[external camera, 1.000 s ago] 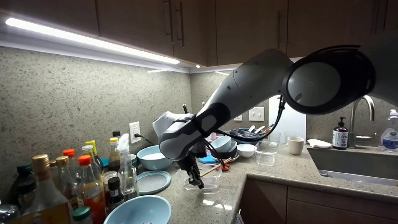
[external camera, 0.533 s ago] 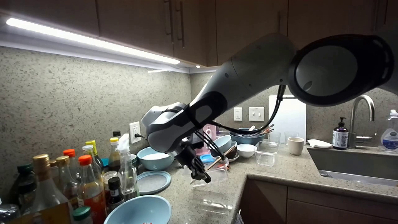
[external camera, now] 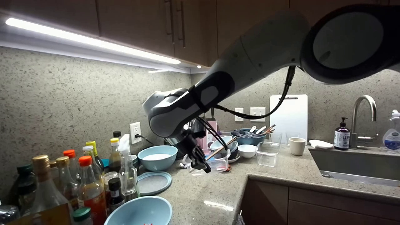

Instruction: Pick up the bowl and move it to the left

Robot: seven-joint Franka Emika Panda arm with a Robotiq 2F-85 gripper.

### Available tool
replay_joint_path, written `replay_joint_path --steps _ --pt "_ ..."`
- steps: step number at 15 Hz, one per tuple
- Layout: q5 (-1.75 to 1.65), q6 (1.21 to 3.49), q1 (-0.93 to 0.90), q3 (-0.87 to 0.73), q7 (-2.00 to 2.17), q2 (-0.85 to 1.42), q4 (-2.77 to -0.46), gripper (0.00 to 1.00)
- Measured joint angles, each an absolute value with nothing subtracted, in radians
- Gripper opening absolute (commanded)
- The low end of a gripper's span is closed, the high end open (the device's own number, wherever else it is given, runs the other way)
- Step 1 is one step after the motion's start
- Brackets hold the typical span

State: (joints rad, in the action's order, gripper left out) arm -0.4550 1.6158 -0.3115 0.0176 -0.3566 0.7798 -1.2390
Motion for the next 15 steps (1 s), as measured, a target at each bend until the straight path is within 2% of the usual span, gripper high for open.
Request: replay_joint_path --steps 8,15 --pt "-0.473 1.62 -0.29 0.009 -0.346 0.77 -1.262 0.06" --pt "-0.472 1.79 -0.107 -0.039 -0.225 0.591 -1.525 0.06"
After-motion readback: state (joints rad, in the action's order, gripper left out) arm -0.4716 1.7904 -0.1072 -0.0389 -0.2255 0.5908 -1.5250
